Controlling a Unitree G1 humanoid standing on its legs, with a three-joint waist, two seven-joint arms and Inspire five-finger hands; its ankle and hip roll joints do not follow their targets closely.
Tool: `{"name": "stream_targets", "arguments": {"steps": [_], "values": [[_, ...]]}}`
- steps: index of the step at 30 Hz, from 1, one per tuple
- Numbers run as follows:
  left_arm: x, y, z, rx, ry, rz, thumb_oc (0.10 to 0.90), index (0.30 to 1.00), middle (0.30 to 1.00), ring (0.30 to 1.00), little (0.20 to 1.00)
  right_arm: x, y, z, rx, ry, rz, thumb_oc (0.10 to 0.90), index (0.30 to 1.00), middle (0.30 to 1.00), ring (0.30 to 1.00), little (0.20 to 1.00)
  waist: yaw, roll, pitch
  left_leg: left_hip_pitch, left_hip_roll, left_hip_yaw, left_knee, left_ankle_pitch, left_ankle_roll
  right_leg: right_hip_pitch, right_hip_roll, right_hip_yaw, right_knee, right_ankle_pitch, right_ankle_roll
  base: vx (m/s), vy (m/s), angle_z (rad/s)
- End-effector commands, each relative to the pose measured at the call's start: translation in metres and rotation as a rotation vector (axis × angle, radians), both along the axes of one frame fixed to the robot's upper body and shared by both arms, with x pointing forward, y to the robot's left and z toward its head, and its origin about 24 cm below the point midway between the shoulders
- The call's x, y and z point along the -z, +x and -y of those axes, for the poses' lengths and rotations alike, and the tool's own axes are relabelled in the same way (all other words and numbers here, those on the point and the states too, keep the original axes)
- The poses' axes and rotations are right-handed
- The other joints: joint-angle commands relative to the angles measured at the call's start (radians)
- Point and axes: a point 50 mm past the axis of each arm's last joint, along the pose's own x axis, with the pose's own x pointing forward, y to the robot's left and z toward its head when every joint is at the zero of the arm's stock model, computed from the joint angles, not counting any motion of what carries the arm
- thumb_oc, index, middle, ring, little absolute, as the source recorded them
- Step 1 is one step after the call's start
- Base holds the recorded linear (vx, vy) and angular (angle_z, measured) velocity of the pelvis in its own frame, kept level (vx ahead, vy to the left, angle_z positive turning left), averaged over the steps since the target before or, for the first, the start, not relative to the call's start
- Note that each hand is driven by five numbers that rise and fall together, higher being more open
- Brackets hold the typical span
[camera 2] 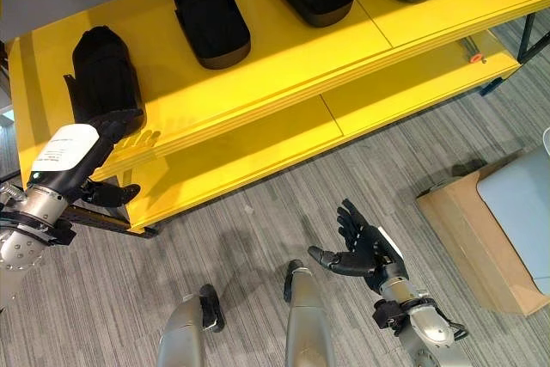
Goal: Move parts from the plastic box to the shelf.
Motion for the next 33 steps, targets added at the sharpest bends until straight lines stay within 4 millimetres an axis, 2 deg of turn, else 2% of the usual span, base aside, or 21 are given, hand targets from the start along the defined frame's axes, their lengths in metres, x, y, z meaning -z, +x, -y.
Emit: {"name": "stream_targets", "arguments": {"steps": [1,17,25,33], "values": [[-0.038,0.004,0.001,0.026,0.037,0.14,0.9,1.0,1.0,1.0,1.0,-0.034,0.003,0.0,-0.038,-0.024,0.172,0.9,1.0,1.0,1.0,1.0,-0.02,0.005,-0.068,-0.01,0.035,-0.06,-0.065,0.049,-0.006,0.063,-0.036,0.056,-0.09,-0.013,0.073,0.0,0.0,0.0],[-0.034,-0.009,0.011,0.088,0.036,0.099,0.9,1.0,1.0,1.0,1.0,-0.032,0.003,0.0,-0.039,-0.021,0.162,0.9,1.0,1.0,1.0,1.0,-0.014,0.006,-0.067,-0.015,0.033,-0.061,-0.061,0.047,-0.004,0.059,-0.034,0.059,-0.088,-0.014,0.071,0.0,0.0,0.0],[-0.029,-0.002,0.012,0.087,0.03,0.08,0.9,1.0,1.0,1.0,1.0,-0.032,0.003,-0.002,-0.049,-0.019,0.156,0.9,1.0,1.0,1.0,1.0,-0.017,0.005,-0.066,-0.017,0.032,-0.062,-0.062,0.049,-0.003,0.054,-0.033,0.059,-0.086,-0.013,0.071,0.0,0.0,0.0],[-0.016,0.007,0.009,0.051,0.008,0.038,0.9,1.0,1.0,1.0,1.0,-0.033,0.004,-0.002,-0.051,-0.019,0.159,0.9,1.0,1.0,1.0,1.0,-0.021,0.002,-0.063,-0.023,0.034,-0.06,-0.057,0.049,-0.001,0.045,-0.032,0.061,-0.081,-0.012,0.07,0.0,0.0,0.0]]}}
